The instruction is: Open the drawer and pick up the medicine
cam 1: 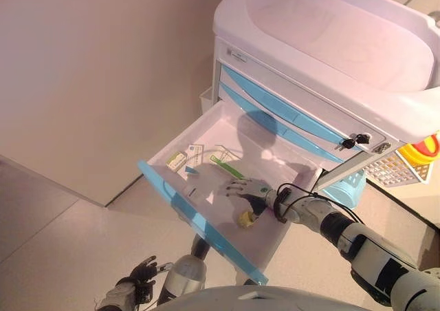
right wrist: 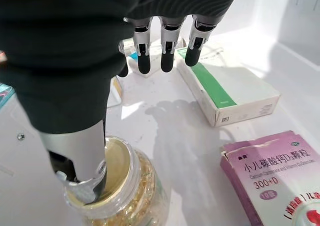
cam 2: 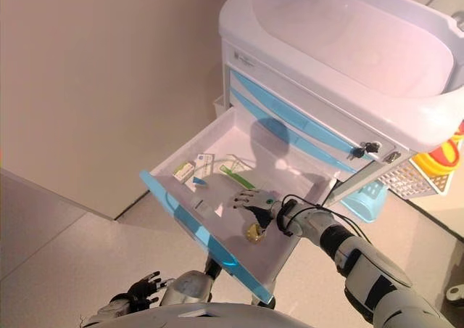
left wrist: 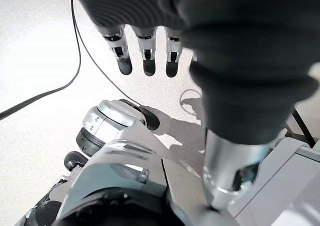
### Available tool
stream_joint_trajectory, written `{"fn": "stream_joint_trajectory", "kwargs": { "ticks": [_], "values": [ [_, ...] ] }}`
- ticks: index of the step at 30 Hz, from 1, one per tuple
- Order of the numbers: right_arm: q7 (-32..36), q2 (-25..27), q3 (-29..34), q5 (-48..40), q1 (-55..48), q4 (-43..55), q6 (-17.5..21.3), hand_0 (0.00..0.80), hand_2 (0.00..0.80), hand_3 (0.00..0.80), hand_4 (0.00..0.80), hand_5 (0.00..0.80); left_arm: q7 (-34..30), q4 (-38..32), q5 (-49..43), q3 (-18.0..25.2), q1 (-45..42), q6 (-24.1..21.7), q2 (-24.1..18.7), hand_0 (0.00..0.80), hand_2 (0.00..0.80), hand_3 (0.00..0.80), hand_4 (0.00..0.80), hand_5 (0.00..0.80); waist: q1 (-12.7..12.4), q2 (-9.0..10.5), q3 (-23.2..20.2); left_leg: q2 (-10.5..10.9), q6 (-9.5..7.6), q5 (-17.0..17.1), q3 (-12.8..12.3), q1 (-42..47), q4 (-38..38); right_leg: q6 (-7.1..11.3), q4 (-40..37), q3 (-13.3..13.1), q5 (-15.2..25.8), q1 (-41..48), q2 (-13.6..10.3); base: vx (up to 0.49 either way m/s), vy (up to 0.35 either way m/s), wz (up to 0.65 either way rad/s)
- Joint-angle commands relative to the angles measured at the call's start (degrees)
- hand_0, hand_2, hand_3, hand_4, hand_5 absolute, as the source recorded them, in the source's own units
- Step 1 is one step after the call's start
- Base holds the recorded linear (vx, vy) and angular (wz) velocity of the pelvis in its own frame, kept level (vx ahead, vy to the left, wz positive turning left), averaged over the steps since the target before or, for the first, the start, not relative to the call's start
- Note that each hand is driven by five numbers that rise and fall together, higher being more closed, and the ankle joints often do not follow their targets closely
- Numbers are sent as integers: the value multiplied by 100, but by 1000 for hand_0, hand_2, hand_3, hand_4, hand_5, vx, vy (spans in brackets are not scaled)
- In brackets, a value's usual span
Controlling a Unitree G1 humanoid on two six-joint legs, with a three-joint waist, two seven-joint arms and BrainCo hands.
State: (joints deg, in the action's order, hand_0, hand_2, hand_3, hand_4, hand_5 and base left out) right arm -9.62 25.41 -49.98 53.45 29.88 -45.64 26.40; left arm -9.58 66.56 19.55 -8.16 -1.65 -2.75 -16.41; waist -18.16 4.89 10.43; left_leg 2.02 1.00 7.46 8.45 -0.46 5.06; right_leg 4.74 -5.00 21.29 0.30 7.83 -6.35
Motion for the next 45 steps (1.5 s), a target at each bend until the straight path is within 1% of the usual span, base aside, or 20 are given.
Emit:
{"fn": "stream_joint_trajectory", "kwargs": {
  "ticks": [1, 3, 6, 9, 13, 17, 22, 29, 31, 34, 41, 45],
  "values": [
    [-281, -51, -161, -67, 146, -12, 84, 0, 0, 0, 0, 0, -243, 255, -229, -329, 75, -147, -43, 0, 0, 0, 0, 0, -68, -25, -174, 114, -95, -848, -140, -98, -287, 144, 739, -139, -267, -562, -321, 0, 0, 0],
    [-417, -6, -102, -206, 93, 31, -65, 0, 0, 0, 0, 0, -323, 260, -251, -309, 71, -139, -74, 0, 0, 0, 0, 0, -53, -44, -179, 118, -97, -845, -137, -106, -289, 140, 734, -144, -264, -568, -324, 0, 0, 0],
    [-797, 51, 129, -573, -40, 145, -234, 0, 0, 0, 0, 0, -384, 280, -294, -296, 34, -137, -86, 0, 0, 0, 0, 0, 4, -70, -205, 116, -101, -848, -162, -104, -286, 145, 732, -165, -257, -582, -325, 0, 0, 0],
    [-1184, 104, 517, -903, -227, 368, -255, 0, 0, 0, 0, 0, -397, 311, -292, -243, -44, -175, -58, 0, 0, 0, 0, 0, 106, -102, -232, 113, -106, -864, -213, -89, -292, 154, 733, -230, -246, -604, -318, -7, 25, -1],
    [-1414, 247, 963, -900, -611, 832, -60, 0, 0, 0, 0, 0, -426, 267, -215, -201, -166, -199, 1, 0, 0, 0, 0, 0, 284, -191, -256, 96, -126, -905, -328, -47, -307, 175, 742, -364, -241, -630, -324, -11, 54, -5],
    [-1293, 409, 1120, -835, -787, 1069, 59, 0, 0, 0, 0, 0, -487, 224, -140, -193, -204, -200, -1, 0, 0, 0, 0, 0, 411, -251, -262, 91, -142, -949, -418, -2, -328, 188, 740, -462, -236, -639, -335, -11, 42, -10],
    [-990, 510, 1080, -732, -846, 1110, 58, 0, 0, 0, 0, 0, -468, 189, -151, -243, -185, -207, 1, 0, 0, 0, 0, 0, 471, -239, -245, 78, -152, -977, -499, 42, -328, 196, 737, -516, -227, -632, -340, -8, -4, -7],
    [-688, 556, 798, -288, -717, 904, 167, 0, 0, 0, 0, 0, -379, 150, -163, -342, -72, -153, 20, 0, 0, 0, 0, 0, 459, -193, -218, 67, -156, -988, -530, 70, -311, 196, 714, -521, -219, -612, -336, -4, -12, -2],
    [-630, 543, 608, -103, -639, 807, 174, 0, 0, 0, 0, 0, -354, 157, -182, -366, -17, -124, 14, 0, 0, 0, 0, 0, 429, -176, -199, 67, -155, -982, -523, 67, -311, 193, 712, -507, -217, -606, -336, 2, -17, 0],
    [-595, 482, 421, -68, -563, 676, 138, 0, 0, 0, 0, 0, -314, 184, -189, -399, 35, -90, 15, 0, 0, 0, 0, 0, 389, -164, -200, 69, -152, -965, -502, 59, -298, 184, 699, -479, -215, -594, -339, 0, 0, 0],
    [-589, 349, 247, 145, -471, 515, 60, 0, 0, 0, 0, 0, -339, 231, -248, -395, 52, -70, 17, 0, 0, 0, 0, 0, 325, -200, -177, 97, -153, -933, -437, 21, -292, 168, 698, -439, -221, -602, -350, 0, 0, 0],
    [-502, 307, 162, 64, -394, 508, -47, 0, 0, 0, 0, 0, -403, 215, -253, -389, 52, -99, 1, 0, 0, 0, 0, 0, 293, -237, -140, 106, -149, -903, -404, -18, -288, 165, 722, -420, -219, -638, -360, -6, 9, 2]
  ]
}}
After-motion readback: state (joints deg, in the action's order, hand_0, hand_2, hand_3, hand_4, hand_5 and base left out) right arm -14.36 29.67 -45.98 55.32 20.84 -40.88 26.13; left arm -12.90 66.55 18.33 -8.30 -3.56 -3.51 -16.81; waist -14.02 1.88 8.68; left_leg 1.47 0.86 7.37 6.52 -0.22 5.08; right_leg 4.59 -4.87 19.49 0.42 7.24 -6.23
